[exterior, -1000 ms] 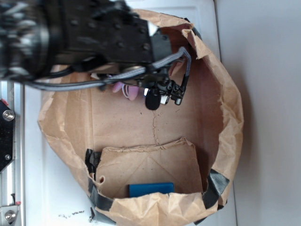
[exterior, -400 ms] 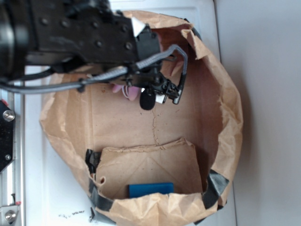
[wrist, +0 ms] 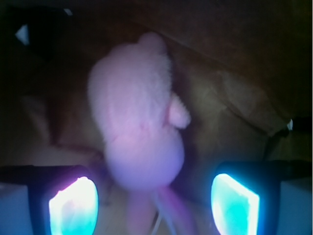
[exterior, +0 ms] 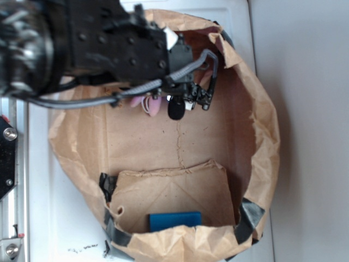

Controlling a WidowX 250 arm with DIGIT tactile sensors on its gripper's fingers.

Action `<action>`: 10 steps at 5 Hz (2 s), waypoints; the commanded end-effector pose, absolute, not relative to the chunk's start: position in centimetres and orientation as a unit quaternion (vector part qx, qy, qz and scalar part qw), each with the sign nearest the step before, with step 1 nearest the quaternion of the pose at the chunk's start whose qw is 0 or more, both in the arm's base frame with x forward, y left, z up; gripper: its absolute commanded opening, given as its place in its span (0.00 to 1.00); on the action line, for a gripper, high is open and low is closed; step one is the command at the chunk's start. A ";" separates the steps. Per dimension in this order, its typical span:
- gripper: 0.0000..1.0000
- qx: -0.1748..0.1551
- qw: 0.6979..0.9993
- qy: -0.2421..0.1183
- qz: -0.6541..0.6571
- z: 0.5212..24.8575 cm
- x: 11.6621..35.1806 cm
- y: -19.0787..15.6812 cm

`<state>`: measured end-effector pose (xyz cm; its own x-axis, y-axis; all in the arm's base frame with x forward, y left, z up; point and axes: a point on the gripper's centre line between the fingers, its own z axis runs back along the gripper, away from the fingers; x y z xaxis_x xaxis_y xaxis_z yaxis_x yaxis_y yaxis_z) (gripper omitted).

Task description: Grab the pink bunny.

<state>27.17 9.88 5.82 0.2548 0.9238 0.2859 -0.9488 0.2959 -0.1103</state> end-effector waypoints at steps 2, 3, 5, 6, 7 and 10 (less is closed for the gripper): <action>1.00 0.066 0.774 -0.177 0.605 5.0 28.0 12.0; 1.00 0.044 0.781 -0.178 0.597 4.8 28.8 11.5; 0.00 0.021 0.781 -0.186 0.596 5.5 28.9 10.9; 0.00 0.012 0.783 -0.190 0.592 6.2 28.6 10.7; 0.00 0.003 0.788 -0.191 0.586 6.9 28.4 10.4; 0.00 -0.138 0.868 -0.194 0.435 11.6 29.4 7.4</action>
